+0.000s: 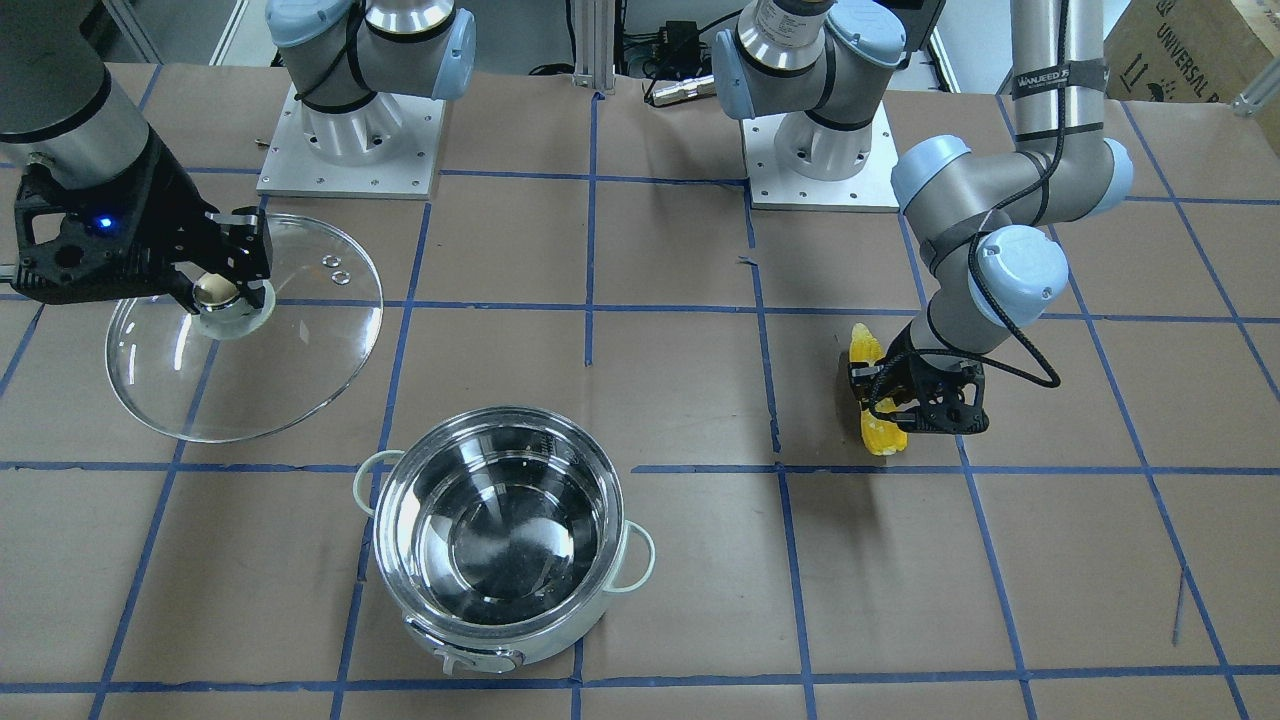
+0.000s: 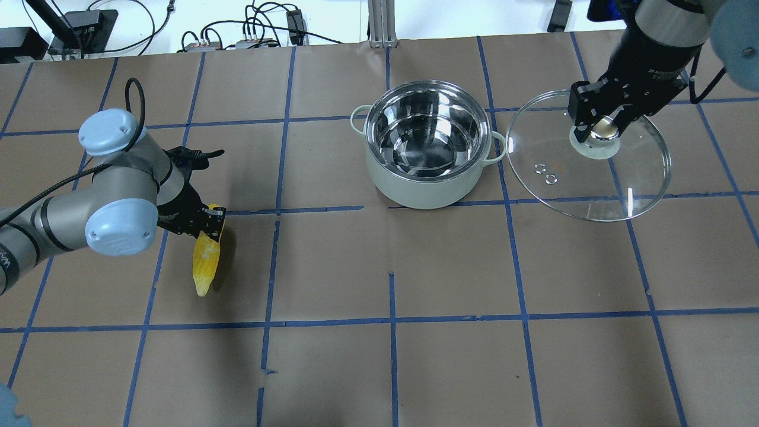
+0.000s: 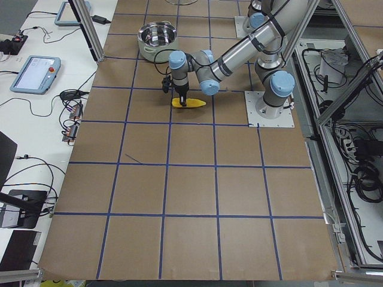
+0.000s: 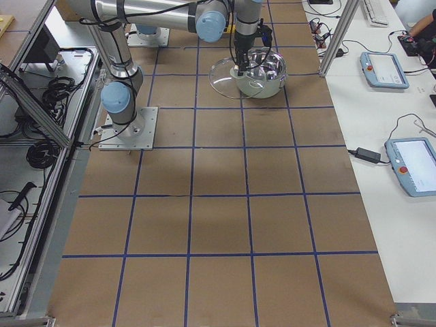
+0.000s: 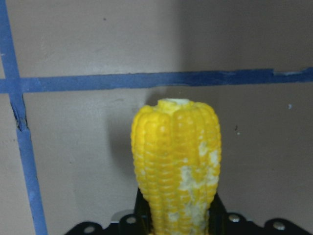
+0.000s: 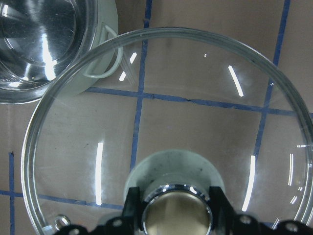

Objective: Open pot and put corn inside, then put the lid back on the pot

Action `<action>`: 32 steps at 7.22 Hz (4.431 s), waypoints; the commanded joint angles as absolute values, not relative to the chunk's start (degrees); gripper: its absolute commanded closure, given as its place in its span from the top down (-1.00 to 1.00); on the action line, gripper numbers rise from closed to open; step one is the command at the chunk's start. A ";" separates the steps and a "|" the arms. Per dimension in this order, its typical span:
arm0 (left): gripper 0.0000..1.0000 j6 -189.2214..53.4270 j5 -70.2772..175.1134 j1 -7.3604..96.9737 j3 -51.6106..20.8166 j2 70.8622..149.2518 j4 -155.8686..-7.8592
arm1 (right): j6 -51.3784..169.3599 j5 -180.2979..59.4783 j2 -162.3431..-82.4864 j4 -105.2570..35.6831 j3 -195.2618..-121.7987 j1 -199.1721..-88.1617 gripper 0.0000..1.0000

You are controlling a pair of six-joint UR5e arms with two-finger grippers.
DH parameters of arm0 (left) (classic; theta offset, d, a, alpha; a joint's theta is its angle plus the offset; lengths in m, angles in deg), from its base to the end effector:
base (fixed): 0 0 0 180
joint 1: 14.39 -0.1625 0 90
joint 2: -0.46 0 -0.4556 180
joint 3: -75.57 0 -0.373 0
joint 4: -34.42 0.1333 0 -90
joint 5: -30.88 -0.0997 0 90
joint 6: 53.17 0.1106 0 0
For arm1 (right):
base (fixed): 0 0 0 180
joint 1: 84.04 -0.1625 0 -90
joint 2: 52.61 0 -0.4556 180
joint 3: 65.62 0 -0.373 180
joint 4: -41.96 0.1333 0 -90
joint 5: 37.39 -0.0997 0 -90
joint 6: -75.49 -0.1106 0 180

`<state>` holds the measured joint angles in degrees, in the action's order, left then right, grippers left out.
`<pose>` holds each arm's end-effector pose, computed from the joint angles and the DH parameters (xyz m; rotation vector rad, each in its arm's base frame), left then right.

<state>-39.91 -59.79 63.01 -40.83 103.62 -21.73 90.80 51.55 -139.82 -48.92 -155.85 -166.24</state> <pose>-0.0242 -0.4967 0.2486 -0.0189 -3.1267 -0.1561 0.0676 -0.5040 0.4837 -0.2035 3.1089 0.0512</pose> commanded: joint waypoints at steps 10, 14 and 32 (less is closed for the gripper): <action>-0.49 -69.57 -53.58 94.24 15.70 126.92 -46.97 | 93.60 54.19 -139.79 -50.41 -156.15 -165.95 -0.35; -0.45 -71.18 -53.84 96.44 17.56 131.58 -45.05 | 93.60 54.11 -139.79 -50.33 -156.15 -165.95 -0.35; 1.00 -47.02 -57.01 71.06 -4.98 94.54 -63.50 | 74.44 55.51 -118.82 -55.07 -138.08 -185.70 -0.31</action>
